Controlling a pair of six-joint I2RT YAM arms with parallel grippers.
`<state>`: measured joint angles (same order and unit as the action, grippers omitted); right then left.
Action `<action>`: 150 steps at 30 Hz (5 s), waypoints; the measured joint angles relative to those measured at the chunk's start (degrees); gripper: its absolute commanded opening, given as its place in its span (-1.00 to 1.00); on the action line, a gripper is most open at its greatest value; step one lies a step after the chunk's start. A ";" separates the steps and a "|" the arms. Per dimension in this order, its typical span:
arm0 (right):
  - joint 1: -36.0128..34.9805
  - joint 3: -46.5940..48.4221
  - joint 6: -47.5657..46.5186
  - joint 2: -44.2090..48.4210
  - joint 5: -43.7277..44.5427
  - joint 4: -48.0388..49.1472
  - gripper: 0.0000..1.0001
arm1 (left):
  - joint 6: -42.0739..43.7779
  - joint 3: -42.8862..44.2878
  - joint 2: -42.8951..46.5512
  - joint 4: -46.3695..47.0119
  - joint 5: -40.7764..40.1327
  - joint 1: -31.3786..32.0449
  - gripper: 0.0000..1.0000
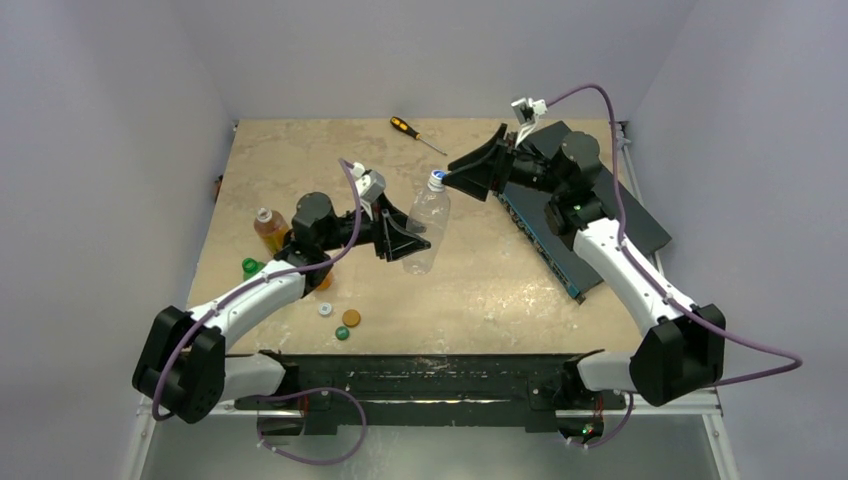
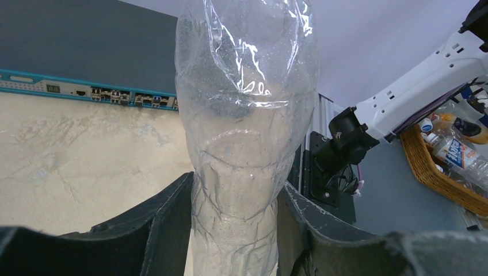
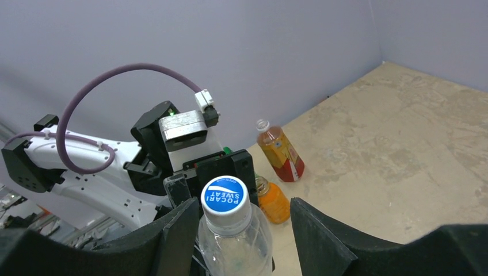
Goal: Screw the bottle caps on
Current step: Screw the bottle cap onto the plastic bottle.
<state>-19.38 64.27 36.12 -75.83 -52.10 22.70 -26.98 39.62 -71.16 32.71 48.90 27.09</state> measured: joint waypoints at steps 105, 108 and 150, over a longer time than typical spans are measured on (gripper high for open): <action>-8.24 1.90 0.57 -2.51 9.11 -2.36 0.98 | 1.79 2.84 -6.34 -3.56 -4.52 3.06 -1.00; -8.20 1.86 0.00 -2.12 9.18 -2.58 0.98 | 0.66 2.12 -6.34 -1.77 -4.09 2.21 -1.00; -7.91 2.80 -7.69 2.64 17.14 -15.28 0.58 | -1.25 1.86 -1.16 -4.20 5.68 -4.57 -1.00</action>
<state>-27.29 67.07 28.42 -73.19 -34.96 7.42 -28.23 41.47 -72.31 28.51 54.59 22.52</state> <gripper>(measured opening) 0.828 0.467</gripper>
